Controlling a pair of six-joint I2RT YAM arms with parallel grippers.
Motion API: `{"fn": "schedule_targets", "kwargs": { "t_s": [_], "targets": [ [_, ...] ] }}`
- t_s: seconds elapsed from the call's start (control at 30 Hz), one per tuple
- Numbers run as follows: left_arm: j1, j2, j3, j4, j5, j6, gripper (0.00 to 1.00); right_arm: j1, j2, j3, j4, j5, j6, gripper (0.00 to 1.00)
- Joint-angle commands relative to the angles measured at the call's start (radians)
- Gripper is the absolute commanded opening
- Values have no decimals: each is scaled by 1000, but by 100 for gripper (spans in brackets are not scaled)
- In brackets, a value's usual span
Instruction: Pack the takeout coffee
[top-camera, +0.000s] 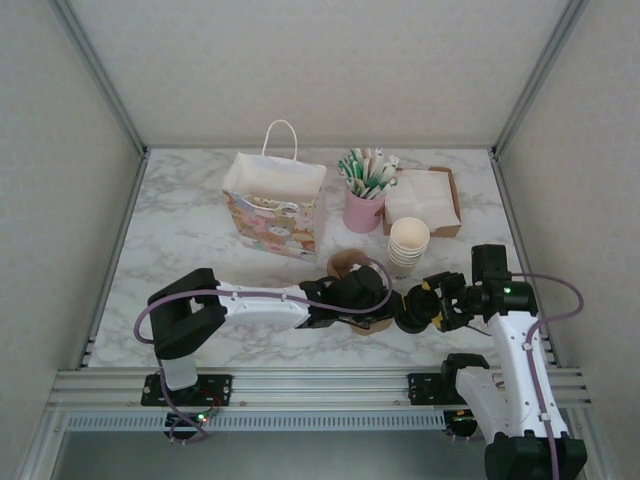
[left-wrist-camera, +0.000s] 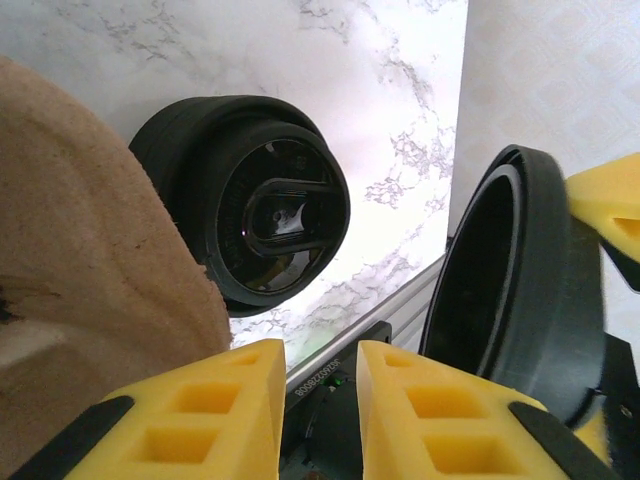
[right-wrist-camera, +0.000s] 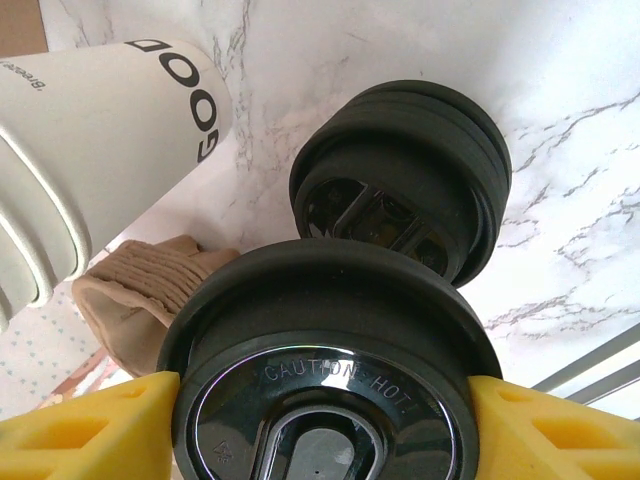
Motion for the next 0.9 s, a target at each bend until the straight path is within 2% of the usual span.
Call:
{"fn": "schedule_targets", "kwargs": {
  "t_s": [0.0,0.1,0.2,0.37,0.47,0.57,0.73,0.87],
  "targets": [
    [-3,-80,35,-6,-6,68,25,-5,-8,59,-43,74,-104,67],
    [-10,-126,81,-70,-8,149,26,-4,-14,109,-59,131,-189,67],
    [-11,-182,104,-150,-34,216,26,0,-6,147,-66,128,-269,67],
    [-6,-329,87,-340,-212,335,25,73,37,227,-106,159,-390,66],
    [6,-430,69,-450,-340,378,26,186,58,287,-102,221,-407,64],
    [42,-534,26,-576,-456,343,26,300,104,340,-87,251,-407,62],
    [110,-723,-153,-637,-533,262,28,584,245,449,-73,380,-401,63],
    [169,-856,-282,-666,-527,202,26,791,388,537,-54,441,-402,65]
  ]
}}
